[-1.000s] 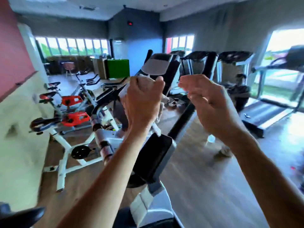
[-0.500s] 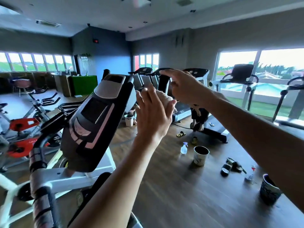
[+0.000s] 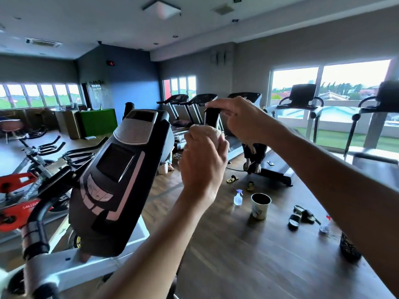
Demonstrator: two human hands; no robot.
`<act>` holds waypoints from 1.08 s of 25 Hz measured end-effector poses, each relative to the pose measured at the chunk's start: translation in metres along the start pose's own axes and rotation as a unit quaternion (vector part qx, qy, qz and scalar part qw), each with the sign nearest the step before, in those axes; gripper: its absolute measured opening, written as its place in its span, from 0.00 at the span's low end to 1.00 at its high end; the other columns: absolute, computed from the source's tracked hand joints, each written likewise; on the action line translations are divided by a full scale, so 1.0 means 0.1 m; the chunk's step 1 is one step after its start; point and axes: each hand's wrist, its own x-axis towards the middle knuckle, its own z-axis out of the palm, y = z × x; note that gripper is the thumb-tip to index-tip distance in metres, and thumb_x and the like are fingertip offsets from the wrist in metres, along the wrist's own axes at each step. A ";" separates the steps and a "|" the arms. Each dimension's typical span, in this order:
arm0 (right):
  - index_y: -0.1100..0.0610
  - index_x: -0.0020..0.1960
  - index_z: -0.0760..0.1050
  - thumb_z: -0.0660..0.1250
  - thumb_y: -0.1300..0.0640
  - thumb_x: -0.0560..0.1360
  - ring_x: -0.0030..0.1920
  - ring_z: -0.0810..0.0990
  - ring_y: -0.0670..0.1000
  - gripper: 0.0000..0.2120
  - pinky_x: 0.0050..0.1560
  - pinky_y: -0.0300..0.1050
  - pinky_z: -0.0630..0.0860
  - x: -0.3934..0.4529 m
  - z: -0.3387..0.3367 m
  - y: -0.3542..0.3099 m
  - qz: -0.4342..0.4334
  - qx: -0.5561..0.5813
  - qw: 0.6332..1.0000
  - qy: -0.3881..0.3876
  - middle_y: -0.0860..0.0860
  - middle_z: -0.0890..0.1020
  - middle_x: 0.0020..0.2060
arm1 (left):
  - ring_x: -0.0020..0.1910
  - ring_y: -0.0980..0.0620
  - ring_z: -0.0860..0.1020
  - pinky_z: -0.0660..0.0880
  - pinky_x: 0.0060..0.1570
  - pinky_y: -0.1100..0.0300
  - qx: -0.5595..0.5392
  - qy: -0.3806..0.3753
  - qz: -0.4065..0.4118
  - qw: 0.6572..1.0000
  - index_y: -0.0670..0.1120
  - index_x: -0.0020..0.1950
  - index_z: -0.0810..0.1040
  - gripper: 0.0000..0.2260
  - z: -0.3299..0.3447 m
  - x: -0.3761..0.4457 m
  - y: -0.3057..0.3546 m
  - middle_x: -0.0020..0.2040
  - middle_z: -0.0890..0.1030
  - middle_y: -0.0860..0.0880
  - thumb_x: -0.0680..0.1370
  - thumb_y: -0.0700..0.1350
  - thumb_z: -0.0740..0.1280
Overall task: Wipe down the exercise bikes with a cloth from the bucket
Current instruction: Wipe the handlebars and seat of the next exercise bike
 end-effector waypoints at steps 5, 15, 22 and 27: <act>0.51 0.70 0.76 0.52 0.73 0.74 0.35 0.81 0.38 0.32 0.34 0.33 0.78 0.09 -0.01 0.02 -0.014 -0.018 1.000 -0.018 0.55 0.82 0.63 | 0.56 0.40 0.80 0.78 0.50 0.50 -0.006 0.019 0.026 0.999 0.36 0.71 0.67 0.29 0.07 0.18 0.13 0.61 0.76 0.38 0.79 0.55 0.67; 0.54 0.75 0.71 0.55 0.72 0.70 0.28 0.70 0.36 0.35 0.23 0.24 0.65 0.05 0.19 0.01 0.021 0.026 0.999 0.041 0.55 0.77 0.69 | 0.50 0.41 0.83 0.80 0.42 0.51 0.012 -0.010 0.013 1.000 0.37 0.66 0.70 0.27 -0.02 -0.05 0.04 0.57 0.77 0.38 0.79 0.57 0.67; 0.54 0.68 0.78 0.57 0.71 0.72 0.49 0.81 0.35 0.29 0.48 0.31 0.77 0.04 0.21 0.08 -0.008 0.054 0.997 0.058 0.51 0.83 0.61 | 0.74 0.37 0.68 0.63 0.76 0.40 0.033 0.039 0.074 0.996 0.35 0.73 0.67 0.33 0.17 0.25 0.04 0.70 0.72 0.36 0.74 0.50 0.72; 0.55 0.70 0.76 0.54 0.74 0.74 0.23 0.70 0.27 0.30 0.25 0.24 0.66 0.00 0.18 0.02 0.011 0.064 0.996 0.062 0.53 0.80 0.66 | 0.66 0.41 0.74 0.66 0.72 0.42 0.066 0.035 0.046 0.996 0.39 0.68 0.70 0.26 0.19 0.04 -0.03 0.62 0.76 0.41 0.79 0.58 0.60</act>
